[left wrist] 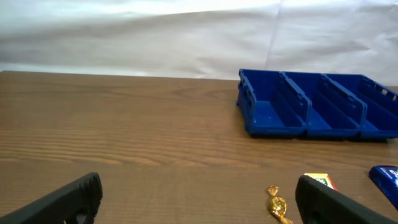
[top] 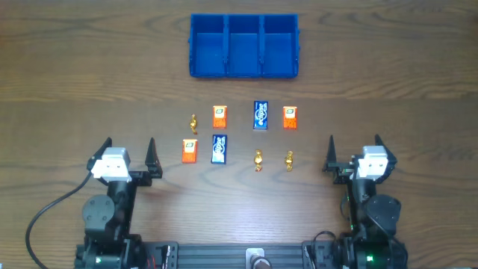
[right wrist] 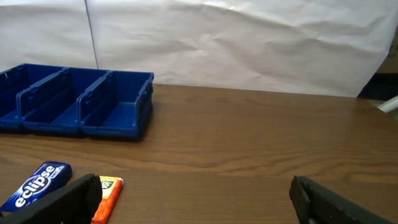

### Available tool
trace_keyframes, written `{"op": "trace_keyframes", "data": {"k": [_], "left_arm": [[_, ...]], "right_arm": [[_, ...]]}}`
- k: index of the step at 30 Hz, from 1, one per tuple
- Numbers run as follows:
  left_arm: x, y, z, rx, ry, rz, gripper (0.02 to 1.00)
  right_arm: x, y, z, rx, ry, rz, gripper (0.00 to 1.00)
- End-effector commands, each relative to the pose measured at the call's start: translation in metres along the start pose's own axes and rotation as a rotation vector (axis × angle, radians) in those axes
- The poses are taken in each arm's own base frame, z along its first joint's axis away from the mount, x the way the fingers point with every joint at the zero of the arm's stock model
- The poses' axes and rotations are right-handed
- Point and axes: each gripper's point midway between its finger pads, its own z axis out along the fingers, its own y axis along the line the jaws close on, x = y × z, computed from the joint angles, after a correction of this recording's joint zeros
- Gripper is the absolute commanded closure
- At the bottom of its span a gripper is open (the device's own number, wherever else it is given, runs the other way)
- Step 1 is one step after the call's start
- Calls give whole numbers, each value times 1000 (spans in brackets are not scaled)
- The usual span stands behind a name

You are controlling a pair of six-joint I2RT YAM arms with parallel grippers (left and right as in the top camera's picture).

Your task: Sort Candies Into Trays

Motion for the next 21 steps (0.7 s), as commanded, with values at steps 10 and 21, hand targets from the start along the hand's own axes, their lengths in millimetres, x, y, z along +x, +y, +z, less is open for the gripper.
{"op": "trace_keyframes", "data": {"k": [10,21], "left_arm": [[17,4,1,-21,50,11,20],[-9,-10,-12,41,128,-92,18]], "right_arm": [[2,5,0,-22,-1,-14,3],[2,5,0,-22,-1,-14,5]]}}
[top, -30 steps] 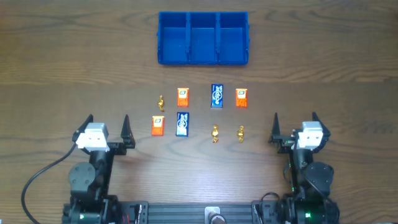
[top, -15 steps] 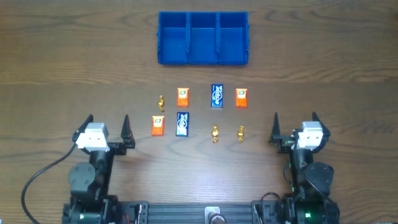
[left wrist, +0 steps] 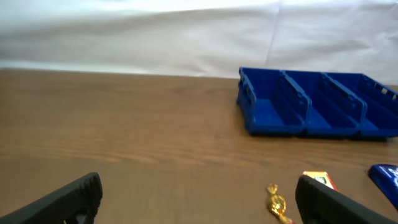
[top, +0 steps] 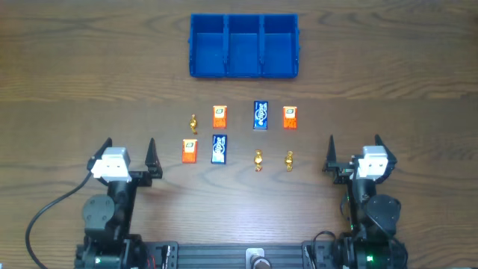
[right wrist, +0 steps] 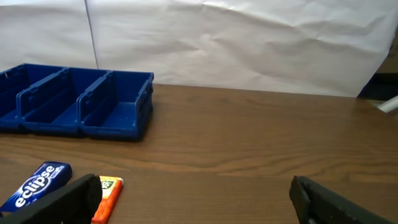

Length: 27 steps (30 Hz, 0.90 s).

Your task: Sort Candies Into Trays

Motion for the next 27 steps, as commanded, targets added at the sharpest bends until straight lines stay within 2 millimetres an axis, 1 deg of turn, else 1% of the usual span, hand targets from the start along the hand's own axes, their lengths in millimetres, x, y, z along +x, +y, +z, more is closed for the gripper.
{"op": "trace_keyframes", "data": {"k": [1,3,5,7,9,10,13,16,19,21,23,27], "left_arm": [[-17,-17,-14,70,148,-97,20],[-37,-32,-19,128,266,-143,18],[-48,-46,-18,179,385,-162,18],[-46,-55,-11,186,532,-169,18],[-30,-56,3,107,683,-169,20],[-22,-55,8,70,732,-165,20],[17,-67,26,26,904,-142,20],[52,-81,38,22,1009,-115,20],[85,-90,46,7,1091,-75,20],[102,-93,50,2,1128,-61,23],[111,-94,54,-7,1145,-55,20],[129,-87,55,-61,1186,-29,18]], "right_arm": [[2,5,0,-22,-2,-14,3],[2,5,0,-22,-2,-14,3],[2,5,0,-22,-2,-14,3],[2,5,0,-22,-2,-14,3],[2,5,0,-22,-2,-14,3],[2,5,0,-22,-2,-14,3],[2,5,0,-22,-2,-14,3],[2,5,0,-22,-2,-14,3],[2,5,0,-22,-2,-14,3],[2,5,0,-22,-2,-14,3],[2,5,0,-22,-2,-14,3],[2,5,0,-22,-2,-14,3]]}}
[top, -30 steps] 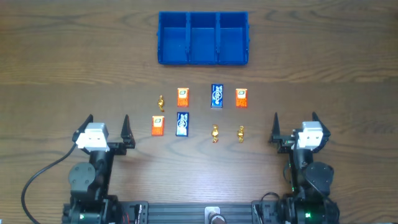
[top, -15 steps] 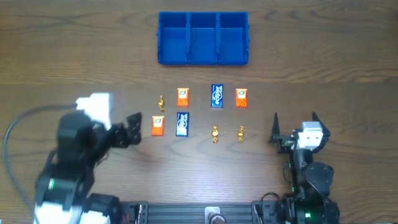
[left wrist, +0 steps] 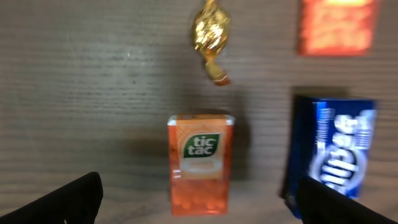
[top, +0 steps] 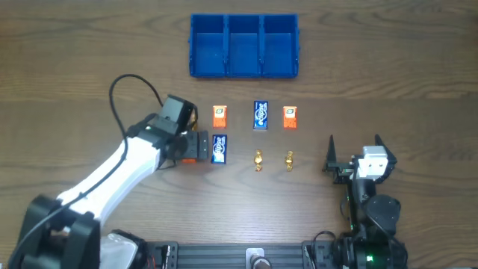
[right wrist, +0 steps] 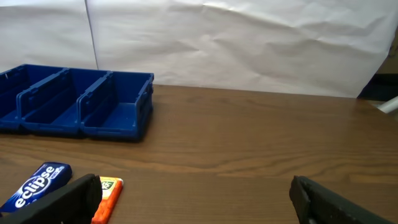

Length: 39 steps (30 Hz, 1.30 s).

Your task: Sort Candies Into Trays

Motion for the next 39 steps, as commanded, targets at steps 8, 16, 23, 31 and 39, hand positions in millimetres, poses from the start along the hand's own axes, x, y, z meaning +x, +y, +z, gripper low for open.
{"op": "trace_keyframes", "data": {"k": [8,16,23,31,39], "left_arm": [[3,12,28,-97,48,-15,18],[4,6,37,-118,45,20,148],[4,7,37,-123,46,14,426],[2,6,37,-119,36,-13,669],[-103,-32,-52,-82,-181,-76,684]], "right_arm": [[1,5,0,-22,1,-13,3],[1,5,0,-22,1,-13,3],[1,5,0,-22,1,-13,3],[1,5,0,-22,1,-13,3],[1,5,0,-22,1,-13,3]]}}
